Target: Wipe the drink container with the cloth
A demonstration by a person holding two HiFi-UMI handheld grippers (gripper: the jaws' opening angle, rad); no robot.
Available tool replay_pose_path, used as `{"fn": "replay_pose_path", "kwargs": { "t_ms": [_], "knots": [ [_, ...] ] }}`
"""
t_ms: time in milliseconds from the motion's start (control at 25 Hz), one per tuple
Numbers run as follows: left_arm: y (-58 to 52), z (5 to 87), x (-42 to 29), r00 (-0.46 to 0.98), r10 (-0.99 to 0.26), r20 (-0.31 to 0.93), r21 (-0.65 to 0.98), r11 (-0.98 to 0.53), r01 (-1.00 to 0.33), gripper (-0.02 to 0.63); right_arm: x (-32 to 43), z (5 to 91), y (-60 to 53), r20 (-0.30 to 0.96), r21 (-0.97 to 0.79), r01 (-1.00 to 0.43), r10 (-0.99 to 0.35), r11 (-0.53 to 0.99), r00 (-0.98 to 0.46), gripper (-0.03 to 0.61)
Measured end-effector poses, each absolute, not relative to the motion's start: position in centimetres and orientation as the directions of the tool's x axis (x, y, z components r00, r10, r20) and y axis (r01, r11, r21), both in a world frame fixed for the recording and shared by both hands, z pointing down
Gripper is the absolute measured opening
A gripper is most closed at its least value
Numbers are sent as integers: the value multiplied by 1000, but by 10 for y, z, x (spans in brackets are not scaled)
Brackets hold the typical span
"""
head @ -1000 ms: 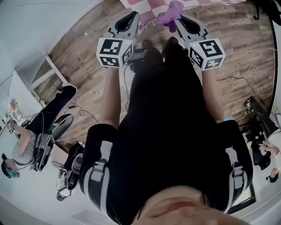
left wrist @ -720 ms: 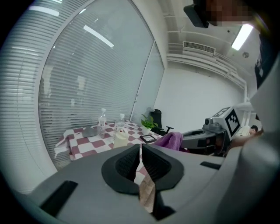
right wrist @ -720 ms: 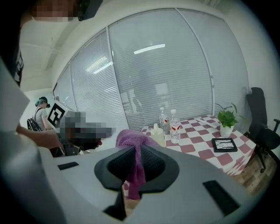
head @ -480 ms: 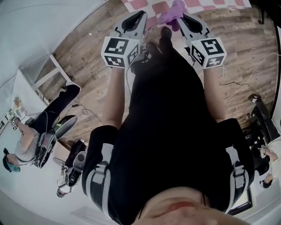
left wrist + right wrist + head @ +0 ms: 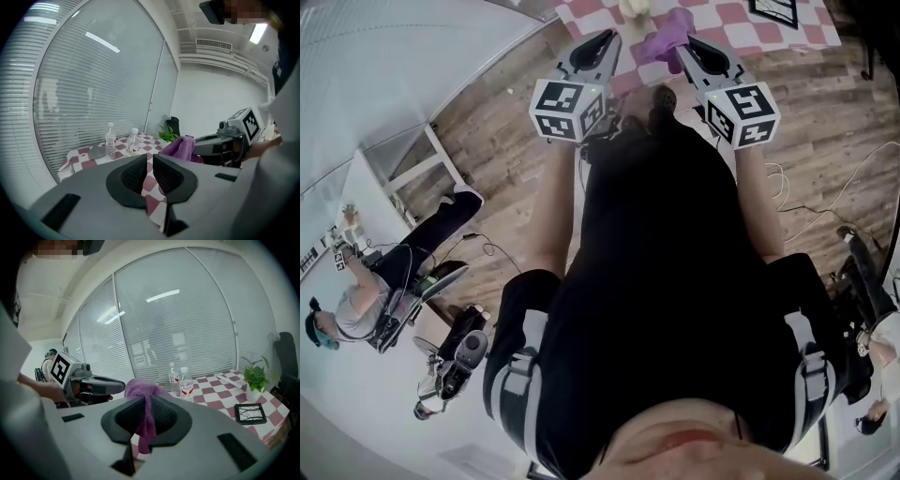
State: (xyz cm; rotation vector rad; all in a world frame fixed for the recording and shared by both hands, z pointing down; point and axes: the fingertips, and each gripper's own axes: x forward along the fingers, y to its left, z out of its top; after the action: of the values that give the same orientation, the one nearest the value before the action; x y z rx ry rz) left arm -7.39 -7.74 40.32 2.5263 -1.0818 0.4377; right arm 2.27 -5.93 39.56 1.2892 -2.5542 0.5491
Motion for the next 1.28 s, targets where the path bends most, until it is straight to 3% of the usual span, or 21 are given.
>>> {"fn": "replay_pose_path", "kwargs": {
  "t_ms": [320, 440, 680, 1120, 1280],
  "knots": [
    [-107, 444, -71, 580, -667, 468, 154, -584, -797, 51, 31, 414, -75, 392, -234, -765, -662, 600, -639, 49],
    [-111, 454, -64, 594, -642, 485, 164, -601, -783, 186, 33, 420, -78, 401, -243, -760, -651, 602, -644, 49],
    [-125, 475, -52, 636, -570, 521, 126, -685, -717, 272, 31, 428, -86, 419, -246, -771, -653, 587, -631, 49],
    [-148, 499, -30, 724, -414, 552, 124, -818, -561, 305, 31, 448, -93, 478, -240, -797, -647, 554, -594, 49],
    [-152, 502, -26, 727, -408, 552, 122, -823, -554, 304, 29, 454, -94, 494, -244, -793, -632, 559, -597, 51]
  ]
}}
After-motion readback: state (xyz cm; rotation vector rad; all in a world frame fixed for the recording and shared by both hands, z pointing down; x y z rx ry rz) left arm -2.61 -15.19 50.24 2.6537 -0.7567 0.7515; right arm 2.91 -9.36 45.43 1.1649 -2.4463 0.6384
